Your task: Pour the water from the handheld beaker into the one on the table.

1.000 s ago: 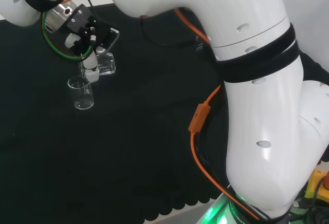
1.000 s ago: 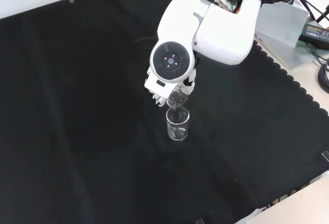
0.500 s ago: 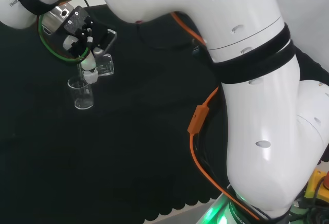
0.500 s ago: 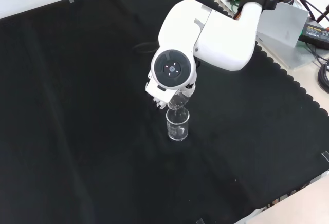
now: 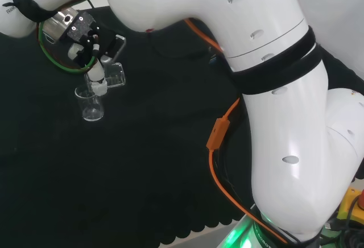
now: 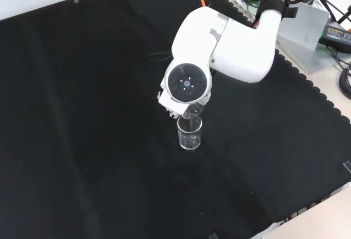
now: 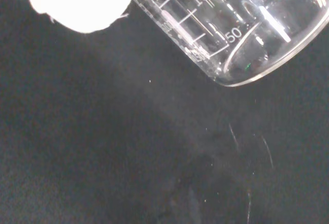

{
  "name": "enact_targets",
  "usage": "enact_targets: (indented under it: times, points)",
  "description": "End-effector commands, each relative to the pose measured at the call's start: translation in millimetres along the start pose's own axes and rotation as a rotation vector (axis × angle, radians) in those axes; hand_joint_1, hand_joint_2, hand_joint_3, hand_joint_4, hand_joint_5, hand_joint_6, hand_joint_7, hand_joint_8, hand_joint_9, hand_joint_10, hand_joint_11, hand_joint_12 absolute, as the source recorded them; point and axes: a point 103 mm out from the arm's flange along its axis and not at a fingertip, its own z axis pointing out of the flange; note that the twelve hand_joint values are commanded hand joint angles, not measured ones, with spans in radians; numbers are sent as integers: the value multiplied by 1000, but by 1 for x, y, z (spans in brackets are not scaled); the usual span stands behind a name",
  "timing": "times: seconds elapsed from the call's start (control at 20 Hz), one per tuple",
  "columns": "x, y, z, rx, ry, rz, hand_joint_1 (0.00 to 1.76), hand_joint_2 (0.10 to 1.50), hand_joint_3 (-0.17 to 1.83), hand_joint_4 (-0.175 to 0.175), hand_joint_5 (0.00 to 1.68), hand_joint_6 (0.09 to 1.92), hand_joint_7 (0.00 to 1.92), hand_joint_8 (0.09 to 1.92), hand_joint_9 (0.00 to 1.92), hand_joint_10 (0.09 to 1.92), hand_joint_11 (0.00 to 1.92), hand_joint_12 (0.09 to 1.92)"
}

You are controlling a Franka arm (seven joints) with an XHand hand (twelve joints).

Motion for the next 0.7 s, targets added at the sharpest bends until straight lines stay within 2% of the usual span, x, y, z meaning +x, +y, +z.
enact_targets:
  times: [0.05,0.4,0.7]
  points:
    - [1,-1,-2,-4,-6,-2,1302,1069,-175,-175,1244,584,1304,549,1447,734,1050,916]
    - [6,1,-10,13,-36,4,1302,1070,-175,-175,1243,586,1302,551,1446,734,1050,915]
    - [3,-1,-7,7,-28,2,1302,1070,-175,-175,1242,588,1302,553,1446,735,1050,915]
